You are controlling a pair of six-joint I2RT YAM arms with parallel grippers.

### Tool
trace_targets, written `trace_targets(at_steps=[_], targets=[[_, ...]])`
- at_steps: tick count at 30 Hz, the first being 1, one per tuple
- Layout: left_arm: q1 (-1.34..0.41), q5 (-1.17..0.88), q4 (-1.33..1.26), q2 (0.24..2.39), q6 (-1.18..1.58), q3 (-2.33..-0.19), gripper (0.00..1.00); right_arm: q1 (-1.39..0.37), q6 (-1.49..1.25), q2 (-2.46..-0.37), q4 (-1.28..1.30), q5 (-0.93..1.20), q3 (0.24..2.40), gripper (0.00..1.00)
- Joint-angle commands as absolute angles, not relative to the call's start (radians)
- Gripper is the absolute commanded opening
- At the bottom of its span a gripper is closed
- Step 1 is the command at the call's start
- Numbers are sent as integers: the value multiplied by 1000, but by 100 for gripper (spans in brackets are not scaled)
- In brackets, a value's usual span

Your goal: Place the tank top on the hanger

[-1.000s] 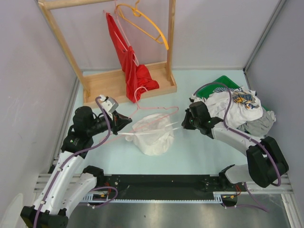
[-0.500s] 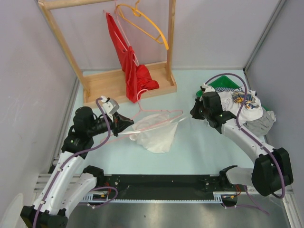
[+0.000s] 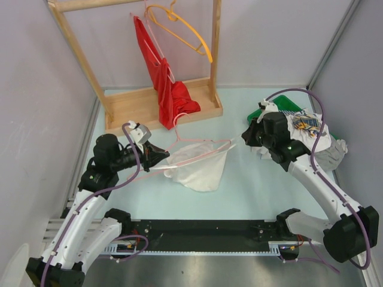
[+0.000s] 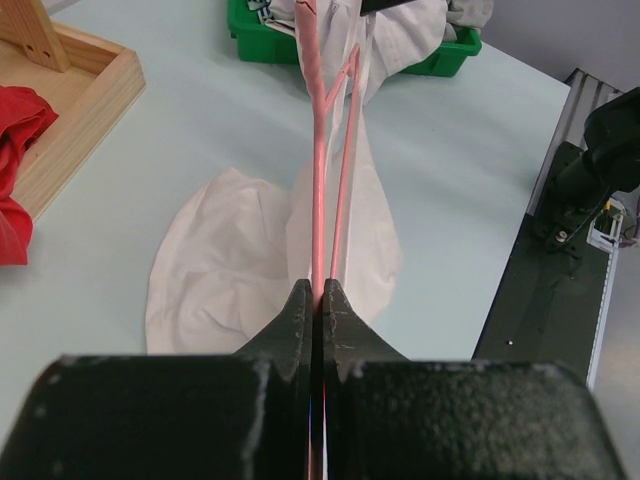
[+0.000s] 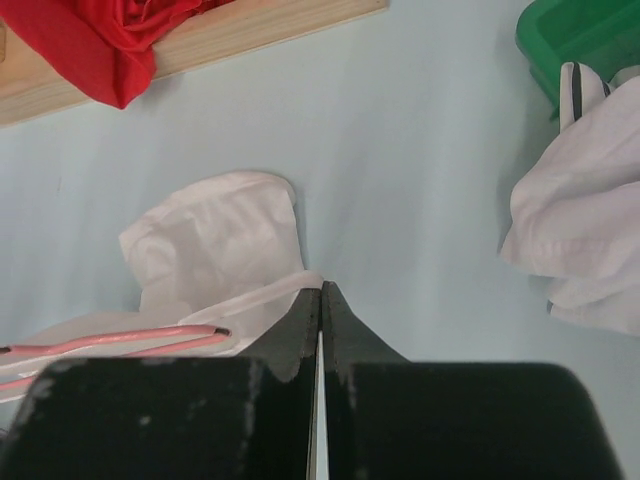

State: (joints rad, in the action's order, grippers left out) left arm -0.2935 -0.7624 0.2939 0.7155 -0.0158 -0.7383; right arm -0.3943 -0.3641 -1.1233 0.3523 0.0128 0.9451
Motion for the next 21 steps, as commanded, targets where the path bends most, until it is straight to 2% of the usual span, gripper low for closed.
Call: trace_targets(at_steps=[1, 11, 21], targets=[[-304, -767, 252, 716, -8, -741, 0, -423, -360, -1072, 380, 21, 1008, 0], [-310, -727, 261, 715, -5, -742, 0, -587, -374, -1060, 420, -49, 1083, 0], [-314, -718, 264, 712, -6, -742, 0, -732, -368, -1135, 400, -84, 1176, 0]])
